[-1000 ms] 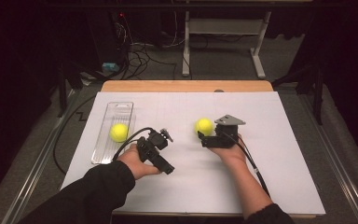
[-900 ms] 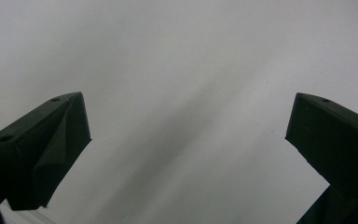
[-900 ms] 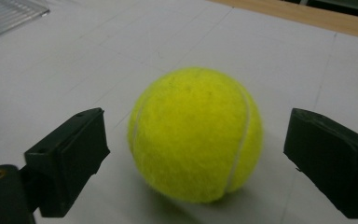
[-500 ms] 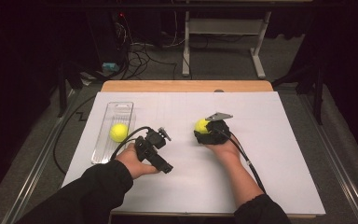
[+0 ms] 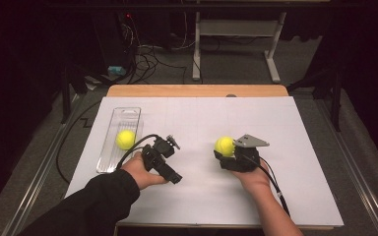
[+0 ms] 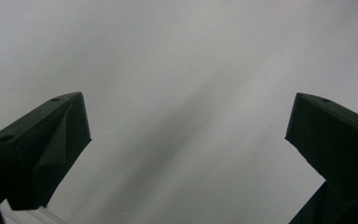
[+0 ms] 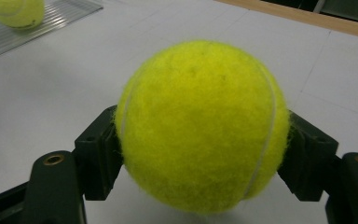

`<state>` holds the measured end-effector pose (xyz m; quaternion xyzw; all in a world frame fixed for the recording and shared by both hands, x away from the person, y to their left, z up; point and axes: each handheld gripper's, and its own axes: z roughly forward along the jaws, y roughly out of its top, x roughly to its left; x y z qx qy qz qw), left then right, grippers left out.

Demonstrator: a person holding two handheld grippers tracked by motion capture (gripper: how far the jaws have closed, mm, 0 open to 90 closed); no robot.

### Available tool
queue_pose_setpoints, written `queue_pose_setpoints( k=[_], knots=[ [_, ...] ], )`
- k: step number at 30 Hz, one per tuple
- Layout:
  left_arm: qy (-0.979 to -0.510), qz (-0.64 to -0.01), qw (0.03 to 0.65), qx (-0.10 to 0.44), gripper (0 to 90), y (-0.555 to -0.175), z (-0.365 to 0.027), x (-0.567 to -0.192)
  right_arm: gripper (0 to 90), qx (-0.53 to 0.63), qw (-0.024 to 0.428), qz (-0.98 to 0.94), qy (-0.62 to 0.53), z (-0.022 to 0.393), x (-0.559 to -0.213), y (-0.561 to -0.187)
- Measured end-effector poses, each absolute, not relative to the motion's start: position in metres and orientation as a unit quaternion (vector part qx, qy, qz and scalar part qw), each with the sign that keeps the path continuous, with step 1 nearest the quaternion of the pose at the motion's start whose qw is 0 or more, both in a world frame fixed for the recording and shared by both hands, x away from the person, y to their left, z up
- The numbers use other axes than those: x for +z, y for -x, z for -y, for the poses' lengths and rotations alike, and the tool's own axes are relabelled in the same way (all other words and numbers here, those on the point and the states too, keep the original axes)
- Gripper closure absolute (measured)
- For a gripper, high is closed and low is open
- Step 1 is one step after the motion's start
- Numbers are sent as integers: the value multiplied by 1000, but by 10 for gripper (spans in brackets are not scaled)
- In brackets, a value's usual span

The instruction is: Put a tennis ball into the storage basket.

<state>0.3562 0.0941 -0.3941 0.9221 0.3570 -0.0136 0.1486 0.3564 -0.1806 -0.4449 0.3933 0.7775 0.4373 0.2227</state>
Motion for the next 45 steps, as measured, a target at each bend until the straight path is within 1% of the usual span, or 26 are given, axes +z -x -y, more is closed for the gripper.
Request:
queue_pose_setpoints(
  k=[3, 17, 27, 38, 45],
  knots=[
    [-923, -354, 147, -15, 5, -355, -93, -395, 267, 442, 222, -777, -388, 190, -447, -340],
    [-924, -352, 148, -19, 5, -354, -93, -392, 267, 448, 221, -775, -387, 212, -461, -294],
    [-922, -355, 150, -21, 5, -353, -92, -389, 267, 454, 221, -777, -376, 207, -460, -290],
    [-922, -358, 147, -24, 4, -353, -93, -385, 267, 457, 204, -795, -343, 177, -463, -290],
    [-922, -360, 140, -23, 4, -354, -91, -379, 267, 460, 198, -802, -326, 166, -462, -288]
  ],
)
